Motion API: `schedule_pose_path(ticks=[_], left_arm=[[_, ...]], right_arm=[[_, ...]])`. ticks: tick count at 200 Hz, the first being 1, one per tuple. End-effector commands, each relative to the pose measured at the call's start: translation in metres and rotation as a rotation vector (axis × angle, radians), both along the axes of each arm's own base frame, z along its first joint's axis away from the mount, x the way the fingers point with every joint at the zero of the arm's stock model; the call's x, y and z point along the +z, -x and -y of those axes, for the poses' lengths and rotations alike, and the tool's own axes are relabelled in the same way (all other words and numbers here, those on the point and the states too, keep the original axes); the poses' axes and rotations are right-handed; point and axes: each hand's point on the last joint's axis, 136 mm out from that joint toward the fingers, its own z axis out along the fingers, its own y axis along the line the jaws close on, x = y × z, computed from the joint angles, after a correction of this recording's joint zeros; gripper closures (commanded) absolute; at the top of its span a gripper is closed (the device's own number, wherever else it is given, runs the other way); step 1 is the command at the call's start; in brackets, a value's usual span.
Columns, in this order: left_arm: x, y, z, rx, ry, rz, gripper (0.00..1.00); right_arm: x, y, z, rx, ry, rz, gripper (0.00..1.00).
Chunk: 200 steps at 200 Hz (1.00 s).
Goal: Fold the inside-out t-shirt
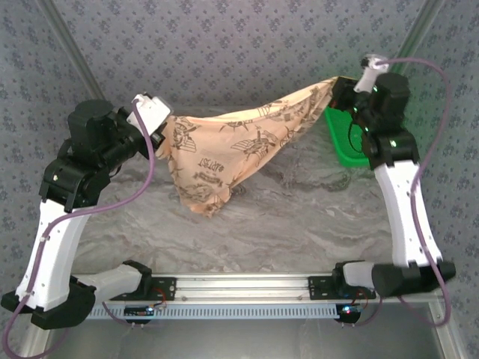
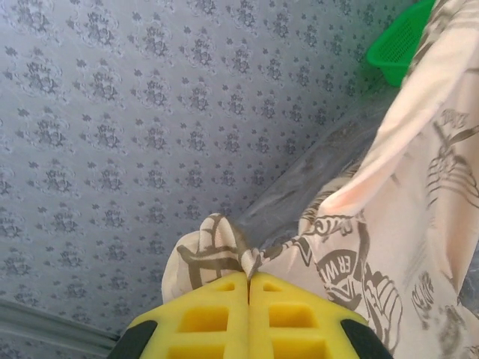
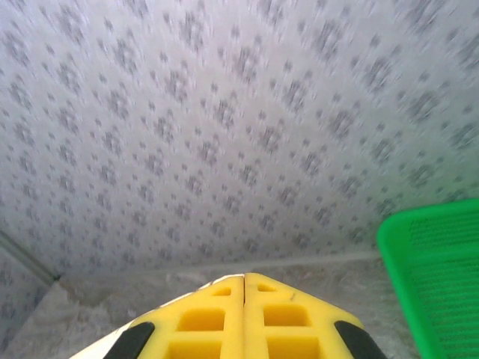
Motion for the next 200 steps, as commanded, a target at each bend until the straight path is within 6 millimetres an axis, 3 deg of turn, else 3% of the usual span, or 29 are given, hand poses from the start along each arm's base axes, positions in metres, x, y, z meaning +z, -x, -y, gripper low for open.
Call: schedule_pose_path(ticks=[1, 16, 32, 55, 68, 98, 114, 139, 144, 166, 200], left_arm=[[0.017, 0.012, 0.001, -0.053, -0.012, 0.067, 1.00], [0.012, 0.012, 0.003, -0.067, -0.012, 0.065, 1.00], [0.004, 0.006, 0.004, -0.062, -0.008, 0.059, 1.00], [-0.001, -0.023, -0.009, 0.074, 0.020, 0.087, 1.00], [-0.003, -0.038, -0.011, 0.107, 0.024, 0.080, 1.00], [-0.015, -0.073, 0.011, 0.024, -0.028, 0.039, 1.00], [-0.015, -0.103, 0.010, 0.046, -0.049, 0.035, 1.00], [-0.008, -0.142, 0.000, 0.091, -0.041, 0.015, 1.00], [0.006, -0.144, -0.001, 0.094, -0.033, 0.039, 1.00], [0.032, -0.137, 0.000, 0.075, -0.025, 0.073, 1.00], [0.059, -0.088, 0.009, -0.060, -0.026, 0.142, 1.00]], right_arm=[[0.020, 0.039, 0.020, -0.106, -0.020, 0.094, 1.00], [0.016, 0.062, 0.030, -0.147, -0.025, 0.098, 1.00], [0.004, 0.073, 0.032, -0.154, -0.018, 0.078, 1.00], [-0.019, 0.070, 0.003, 0.014, 0.048, 0.063, 1.00], [-0.039, 0.054, -0.012, 0.087, 0.056, 0.014, 1.00], [-0.074, 0.000, -0.026, 0.128, 0.058, -0.088, 1.00], [-0.079, -0.034, -0.020, 0.079, 0.067, -0.093, 1.00], [-0.063, -0.075, -0.004, 0.008, 0.013, -0.054, 1.00], [-0.058, -0.079, -0.003, 0.012, 0.002, -0.044, 1.00], [-0.029, -0.073, 0.003, -0.008, -0.004, 0.004, 1.00], [-0.011, -0.027, 0.003, 0.003, 0.016, 0.032, 1.00]])
